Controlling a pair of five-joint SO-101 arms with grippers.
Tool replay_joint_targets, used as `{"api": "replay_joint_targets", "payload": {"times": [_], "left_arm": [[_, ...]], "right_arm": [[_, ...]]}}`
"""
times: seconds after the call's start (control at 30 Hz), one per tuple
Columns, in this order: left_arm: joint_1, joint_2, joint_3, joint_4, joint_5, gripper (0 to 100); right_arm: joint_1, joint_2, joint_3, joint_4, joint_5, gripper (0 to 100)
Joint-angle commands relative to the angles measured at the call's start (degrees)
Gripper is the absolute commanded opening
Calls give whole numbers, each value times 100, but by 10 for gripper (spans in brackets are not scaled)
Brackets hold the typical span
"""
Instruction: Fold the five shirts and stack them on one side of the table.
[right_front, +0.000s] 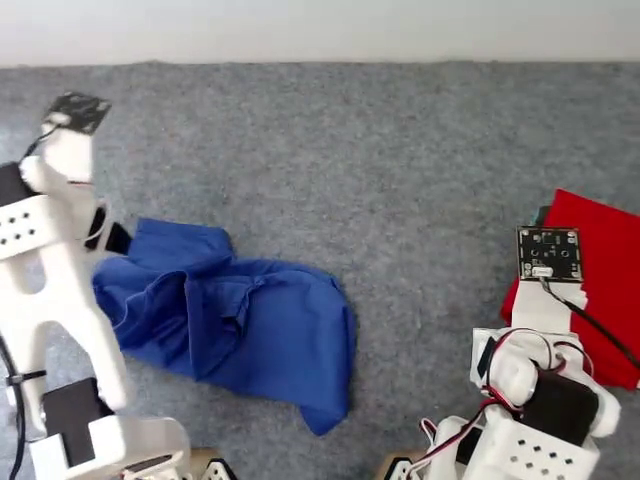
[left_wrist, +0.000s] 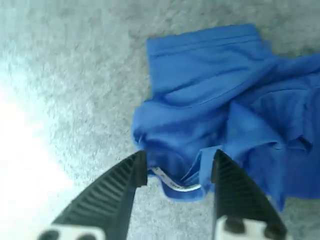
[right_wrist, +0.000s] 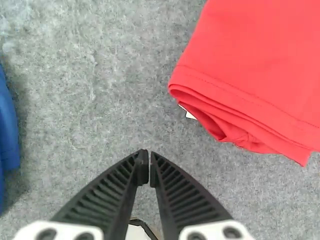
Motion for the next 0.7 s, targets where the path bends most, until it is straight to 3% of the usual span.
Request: {"api": "replay_joint_targets", "payload": {"times": [0.0, 0.23, 0.37, 0.47, 0.67], "left_arm": [[580, -457, -66, 167, 26, 214], [2092, -1327, 1560, 167, -9, 214], [2242, -1495, 2607, 149, -343, 213], [1697, -1442, 3257, -167, -695, 199], [-53, -554, 3793, -1916, -1266, 187]], "right_arm": [[57, 57, -18, -13, 26, 11], [57, 57, -18, -22, 26, 11], [57, 57, -18, -22, 26, 11], [57, 57, -18, -31, 26, 11], [57, 101, -18, -40, 26, 11]]}}
